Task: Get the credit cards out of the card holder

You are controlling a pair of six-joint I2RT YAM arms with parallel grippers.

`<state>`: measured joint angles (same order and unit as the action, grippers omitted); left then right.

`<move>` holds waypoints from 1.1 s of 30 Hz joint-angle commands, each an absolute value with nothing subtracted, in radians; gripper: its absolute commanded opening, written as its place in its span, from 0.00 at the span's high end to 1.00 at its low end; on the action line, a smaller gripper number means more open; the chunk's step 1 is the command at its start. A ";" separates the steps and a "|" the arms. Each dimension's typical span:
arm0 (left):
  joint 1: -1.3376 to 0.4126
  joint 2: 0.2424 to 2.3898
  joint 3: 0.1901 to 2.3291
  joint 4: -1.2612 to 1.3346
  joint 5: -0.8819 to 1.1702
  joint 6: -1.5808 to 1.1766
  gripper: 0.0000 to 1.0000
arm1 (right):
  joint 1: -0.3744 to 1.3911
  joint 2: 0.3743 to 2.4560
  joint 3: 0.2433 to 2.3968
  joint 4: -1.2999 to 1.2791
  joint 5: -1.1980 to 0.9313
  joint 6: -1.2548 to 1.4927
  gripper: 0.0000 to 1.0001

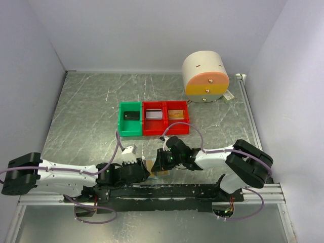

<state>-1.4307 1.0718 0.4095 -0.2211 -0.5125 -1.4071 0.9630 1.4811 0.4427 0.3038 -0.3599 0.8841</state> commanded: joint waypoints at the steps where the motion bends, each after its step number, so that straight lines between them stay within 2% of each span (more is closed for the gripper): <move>1: -1.435 1.098 0.442 -0.236 -0.547 -1.416 0.48 | 0.960 1.466 0.438 0.322 -0.364 0.896 0.80; 4: -1.436 1.107 0.474 -0.294 -0.569 -1.440 0.52 | 0.960 1.435 0.447 0.295 -0.352 0.889 0.79; 12: -1.434 1.086 0.505 -0.348 -0.581 -1.433 0.51 | 0.961 1.412 0.481 0.196 -0.270 0.867 0.75; 22: -1.435 1.158 0.586 -0.446 -0.600 -1.441 0.52 | 0.961 1.526 0.447 0.323 -0.338 0.913 0.73; 33: -1.435 1.186 0.545 -0.415 -0.584 -1.459 0.54 | 0.960 1.512 0.411 0.418 -0.379 0.956 0.86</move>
<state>-1.4307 1.1931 0.5644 -0.4114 -0.5644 -1.4372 0.9623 1.5169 0.4297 0.3767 -0.3599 0.9428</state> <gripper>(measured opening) 0.455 0.163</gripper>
